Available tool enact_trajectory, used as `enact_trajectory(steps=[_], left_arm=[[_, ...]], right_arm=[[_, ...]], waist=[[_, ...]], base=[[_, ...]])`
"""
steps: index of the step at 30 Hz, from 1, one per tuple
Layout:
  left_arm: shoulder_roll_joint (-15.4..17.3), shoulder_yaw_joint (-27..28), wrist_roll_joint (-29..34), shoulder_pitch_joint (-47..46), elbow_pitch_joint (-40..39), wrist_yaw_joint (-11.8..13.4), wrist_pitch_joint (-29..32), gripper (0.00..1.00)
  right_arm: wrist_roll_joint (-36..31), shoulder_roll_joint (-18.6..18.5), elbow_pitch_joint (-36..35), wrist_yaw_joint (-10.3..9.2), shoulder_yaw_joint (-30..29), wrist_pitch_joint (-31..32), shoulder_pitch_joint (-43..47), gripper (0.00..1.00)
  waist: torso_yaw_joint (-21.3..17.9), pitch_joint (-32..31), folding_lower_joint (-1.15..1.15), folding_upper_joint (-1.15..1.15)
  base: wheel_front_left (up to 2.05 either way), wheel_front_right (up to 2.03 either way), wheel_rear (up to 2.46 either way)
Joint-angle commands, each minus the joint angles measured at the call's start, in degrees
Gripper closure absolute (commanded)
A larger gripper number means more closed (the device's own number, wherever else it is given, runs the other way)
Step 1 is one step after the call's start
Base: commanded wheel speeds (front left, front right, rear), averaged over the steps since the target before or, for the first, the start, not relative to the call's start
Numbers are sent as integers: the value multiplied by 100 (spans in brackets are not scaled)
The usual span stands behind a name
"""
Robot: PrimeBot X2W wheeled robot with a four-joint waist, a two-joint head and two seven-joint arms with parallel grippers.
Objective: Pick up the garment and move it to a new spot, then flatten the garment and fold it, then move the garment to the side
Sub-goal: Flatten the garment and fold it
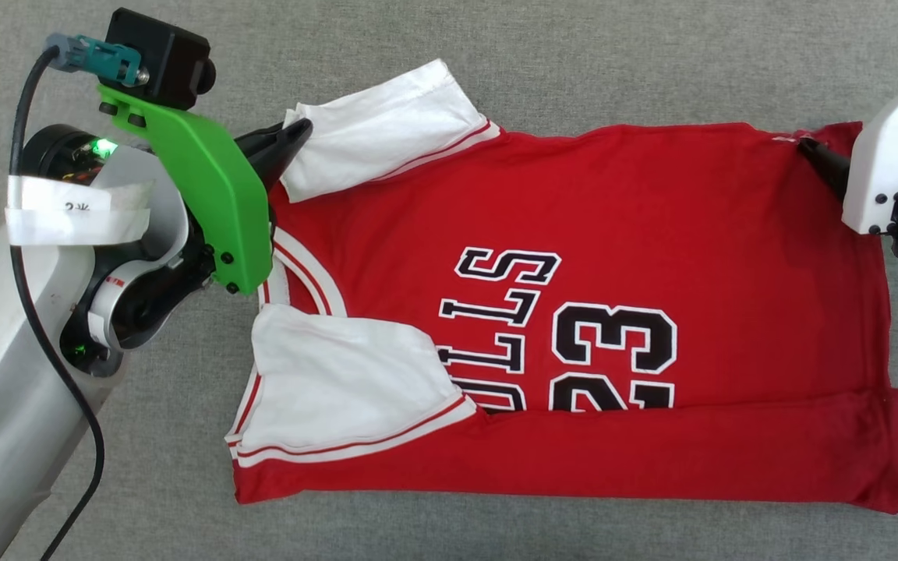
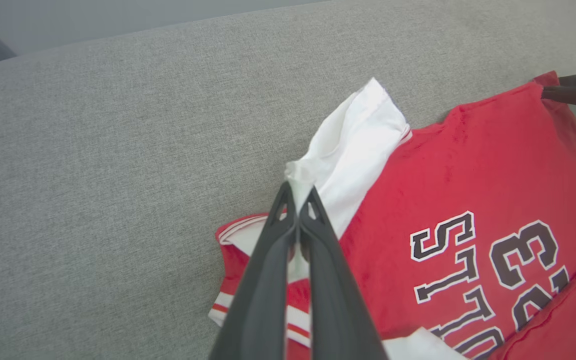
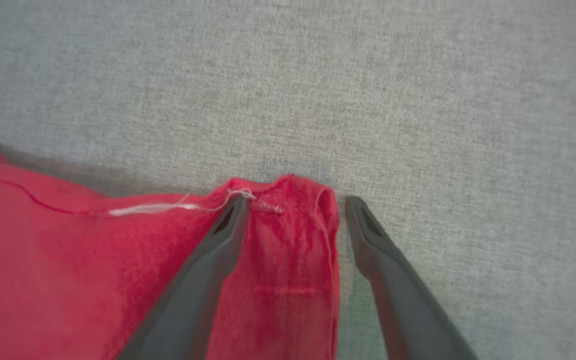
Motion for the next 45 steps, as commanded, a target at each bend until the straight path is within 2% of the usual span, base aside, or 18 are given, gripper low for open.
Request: enact_trajectory(steps=[1, 2, 3, 4, 16, 22, 23, 34, 41, 45], left_arm=[[-24, -8, 3, -12, 31, -48, -46, 100], [-23, -8, -2, -8, 55, -63, -58, 100], [-22, -5, -10, -3, 78, -73, -67, 100], [-18, -1, -21, 4, 106, -88, -80, 100], [-35, 96, -81, 226, 480, -70, -384, 100], [-2, 178, -199, 587, 617, -42, -608, 100], [36, 201, -255, 813, 611, -17, -696, 100], [202, 201, -424, 1855, 246, 260, -934, 100], [269, 259, -662, 2727, -120, 556, -1126, 100], [265, 291, -801, 3201, -193, 638, -1297, 100]], right_arm=[[4, 11, 154, -3, 71, -35, 22, 0], [16, -5, 213, -3, 90, -68, 28, 13], [28, -16, 256, -3, 108, -97, 32, 53], [48, -31, 303, -3, 125, -135, 33, 99], [319, -70, 600, -3, 37, -996, 129, 100], [614, -55, 599, -3, -158, -1486, 430, 100], [836, -54, 533, -3, -266, -1616, 660, 100], [1506, -55, -57, -3, -434, -1879, 1897, 100], [1860, -66, -623, -3, -399, -1736, 2747, 100], [2005, -103, -921, -3, -360, -1604, 3172, 100]], waist=[[28, 19, 0, 0], [36, 21, 0, 0], [39, 20, 0, 0], [42, 16, 0, 0], [-38, -368, 0, 0], [-106, -766, 0, 0], [-117, -968, 0, 0], [-131, -1630, 0, 0], [-142, -1837, 0, 0], [-144, -1951, 0, 0]], base=[[0, 0, 0], [0, 0, 0], [0, 0, 0], [0, 0, 0], [0, 0, 0], [0, 0, 0], [0, 0, 0], [0, 0, 0], [0, 0, 0], [0, 0, 0]])
